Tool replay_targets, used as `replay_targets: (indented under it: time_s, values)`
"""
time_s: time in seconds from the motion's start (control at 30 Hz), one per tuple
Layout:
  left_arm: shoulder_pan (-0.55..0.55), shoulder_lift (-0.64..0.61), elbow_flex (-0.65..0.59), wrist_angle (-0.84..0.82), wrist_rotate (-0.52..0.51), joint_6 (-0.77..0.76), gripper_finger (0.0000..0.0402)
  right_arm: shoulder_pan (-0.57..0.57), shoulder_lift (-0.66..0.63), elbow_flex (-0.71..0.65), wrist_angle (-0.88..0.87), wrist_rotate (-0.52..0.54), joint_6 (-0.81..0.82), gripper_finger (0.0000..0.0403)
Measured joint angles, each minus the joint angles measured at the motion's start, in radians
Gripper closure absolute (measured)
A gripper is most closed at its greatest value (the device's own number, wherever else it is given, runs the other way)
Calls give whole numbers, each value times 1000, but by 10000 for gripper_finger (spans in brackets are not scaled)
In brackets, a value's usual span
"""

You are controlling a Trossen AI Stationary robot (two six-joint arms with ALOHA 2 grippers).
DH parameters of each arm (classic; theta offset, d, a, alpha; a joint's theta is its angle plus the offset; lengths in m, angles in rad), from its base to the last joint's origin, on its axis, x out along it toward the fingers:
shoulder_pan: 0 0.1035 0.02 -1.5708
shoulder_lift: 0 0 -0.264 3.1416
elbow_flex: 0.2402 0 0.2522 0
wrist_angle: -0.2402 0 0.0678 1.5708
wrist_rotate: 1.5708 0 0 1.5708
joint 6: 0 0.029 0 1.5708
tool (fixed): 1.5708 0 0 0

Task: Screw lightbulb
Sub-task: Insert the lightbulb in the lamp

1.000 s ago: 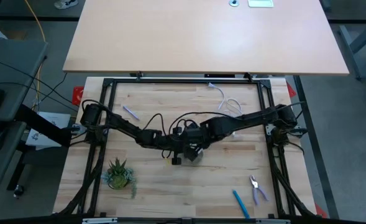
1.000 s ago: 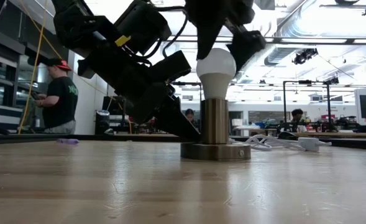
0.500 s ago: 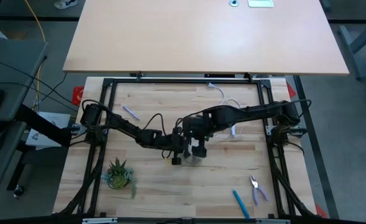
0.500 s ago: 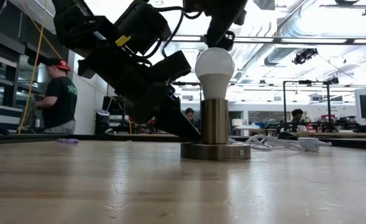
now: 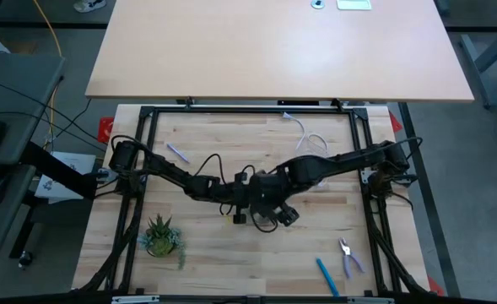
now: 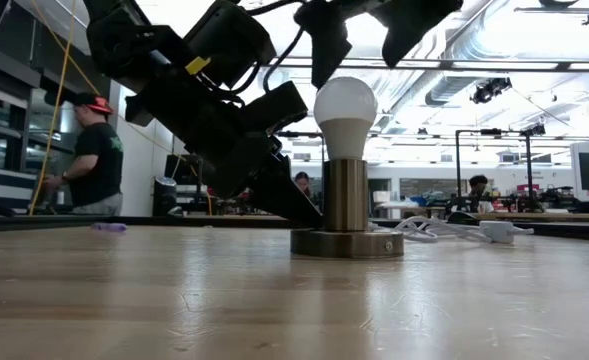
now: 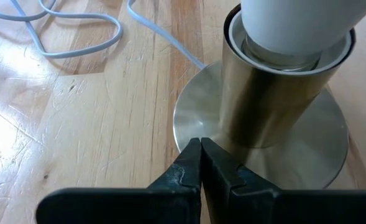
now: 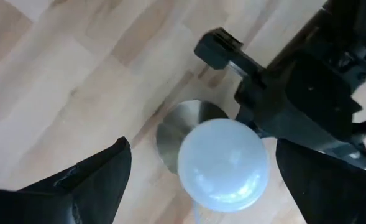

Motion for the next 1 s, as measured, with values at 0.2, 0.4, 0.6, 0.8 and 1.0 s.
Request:
replay_targets:
  time_s: [0.2,0.4,0.6,0.8,1.0]
  values:
    - [0,0,0,0,2,-6,402,3,27,-1,-5,73,-20,29]
    - [0,0,0,0,2,-7,402,-5,32,-1,-7,56,1,30]
    - [0,0,0,0,2,-7,402,-5,38,-1,-18,44,23,55]
    - [0,0,0,0,1,-6,401,-5,52,-1,-11,63,74,111]
    - [0,0,0,0,2,-7,402,-5,53,-1,-11,65,75,134]
